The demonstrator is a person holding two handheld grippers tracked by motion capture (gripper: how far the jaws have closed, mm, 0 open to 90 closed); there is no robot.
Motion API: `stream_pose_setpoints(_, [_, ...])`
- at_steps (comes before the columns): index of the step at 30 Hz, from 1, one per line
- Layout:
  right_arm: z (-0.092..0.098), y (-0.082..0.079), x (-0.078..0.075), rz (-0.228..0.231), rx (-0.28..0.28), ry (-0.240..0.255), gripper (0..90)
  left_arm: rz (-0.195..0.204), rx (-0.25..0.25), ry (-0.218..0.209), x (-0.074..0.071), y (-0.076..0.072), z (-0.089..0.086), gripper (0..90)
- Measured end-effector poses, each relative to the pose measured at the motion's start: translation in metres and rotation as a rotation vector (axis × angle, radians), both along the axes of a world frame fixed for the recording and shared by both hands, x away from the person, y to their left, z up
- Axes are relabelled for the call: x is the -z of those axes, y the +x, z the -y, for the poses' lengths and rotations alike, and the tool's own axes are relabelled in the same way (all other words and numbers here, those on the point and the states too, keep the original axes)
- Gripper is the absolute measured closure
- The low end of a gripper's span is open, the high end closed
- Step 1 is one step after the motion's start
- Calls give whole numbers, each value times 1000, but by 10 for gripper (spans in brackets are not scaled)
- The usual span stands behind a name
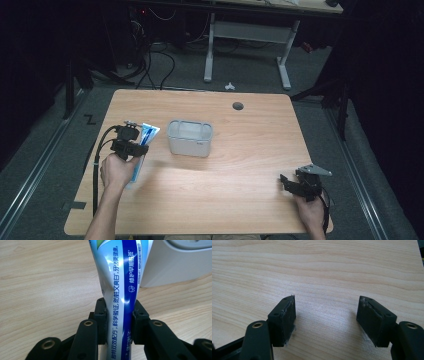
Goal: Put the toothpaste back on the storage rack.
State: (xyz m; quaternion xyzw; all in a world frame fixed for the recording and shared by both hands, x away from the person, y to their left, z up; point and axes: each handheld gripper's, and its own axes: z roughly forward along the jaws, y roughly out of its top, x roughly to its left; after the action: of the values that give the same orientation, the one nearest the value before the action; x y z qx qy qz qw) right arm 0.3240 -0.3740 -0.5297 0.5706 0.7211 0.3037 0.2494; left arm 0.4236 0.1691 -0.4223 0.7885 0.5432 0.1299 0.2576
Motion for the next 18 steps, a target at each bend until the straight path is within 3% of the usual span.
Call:
stream_pose_setpoints(10, [0,0,0,-1,2,2,318,62,48,-59,-22,-11,10,720])
stream_pose_setpoints(18, [0,0,0,0,0,0,318,106,85,-87,-34,-9,27,724])
